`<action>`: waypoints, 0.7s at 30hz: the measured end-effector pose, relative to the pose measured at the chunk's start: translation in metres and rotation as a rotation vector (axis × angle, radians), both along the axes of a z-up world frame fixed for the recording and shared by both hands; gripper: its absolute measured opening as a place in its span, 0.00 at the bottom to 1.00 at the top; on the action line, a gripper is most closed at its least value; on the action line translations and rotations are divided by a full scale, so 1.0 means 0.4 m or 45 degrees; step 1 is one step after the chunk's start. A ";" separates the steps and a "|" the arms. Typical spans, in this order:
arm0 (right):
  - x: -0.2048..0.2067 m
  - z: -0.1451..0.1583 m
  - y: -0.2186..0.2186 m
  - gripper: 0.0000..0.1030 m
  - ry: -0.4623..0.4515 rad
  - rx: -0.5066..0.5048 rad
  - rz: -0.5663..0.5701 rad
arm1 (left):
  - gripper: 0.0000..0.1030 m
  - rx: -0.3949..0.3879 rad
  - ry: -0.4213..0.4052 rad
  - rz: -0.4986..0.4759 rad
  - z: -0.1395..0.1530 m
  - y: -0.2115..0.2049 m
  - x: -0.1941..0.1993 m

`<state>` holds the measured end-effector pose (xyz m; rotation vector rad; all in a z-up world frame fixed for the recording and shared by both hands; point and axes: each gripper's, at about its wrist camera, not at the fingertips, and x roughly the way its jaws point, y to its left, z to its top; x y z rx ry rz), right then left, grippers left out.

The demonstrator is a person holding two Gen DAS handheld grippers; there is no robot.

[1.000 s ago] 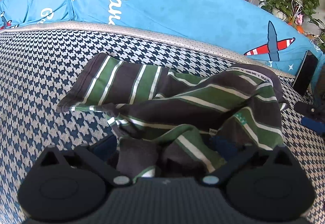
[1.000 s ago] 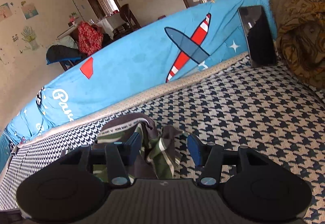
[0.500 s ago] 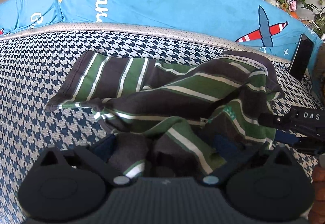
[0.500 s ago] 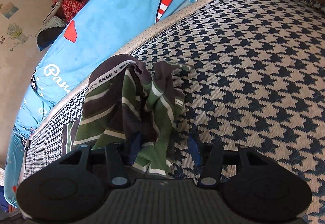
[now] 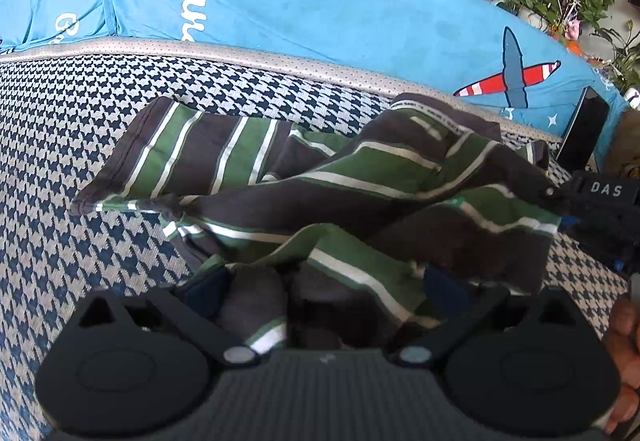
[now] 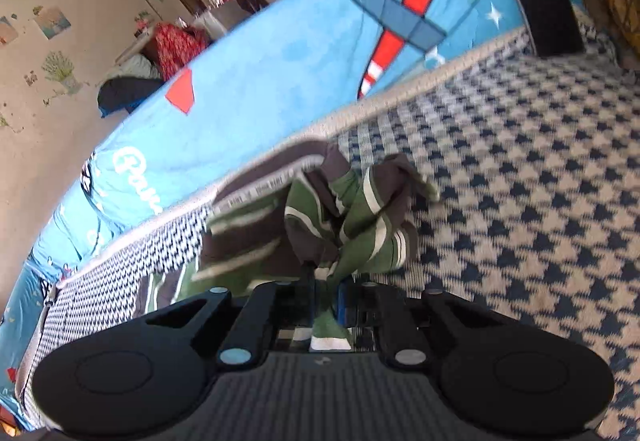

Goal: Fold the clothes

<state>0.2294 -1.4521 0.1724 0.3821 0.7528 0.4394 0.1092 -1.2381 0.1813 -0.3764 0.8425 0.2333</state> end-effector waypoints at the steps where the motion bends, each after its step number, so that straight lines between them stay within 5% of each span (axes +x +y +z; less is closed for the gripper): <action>1: -0.002 0.026 -0.012 0.09 -0.069 -0.011 -0.040 | 1.00 -0.010 -0.019 0.005 0.006 0.001 -0.001; 5: 0.004 0.082 -0.048 0.09 -0.251 -0.099 -0.179 | 1.00 -0.026 -0.048 -0.007 0.016 -0.010 0.007; 12: 0.059 0.035 -0.132 0.15 -0.008 -0.048 -0.355 | 1.00 -0.036 -0.014 0.004 0.008 -0.014 0.016; 21: 0.033 0.056 -0.145 0.25 -0.069 -0.102 -0.432 | 1.00 -0.010 0.017 0.067 -0.001 0.033 0.007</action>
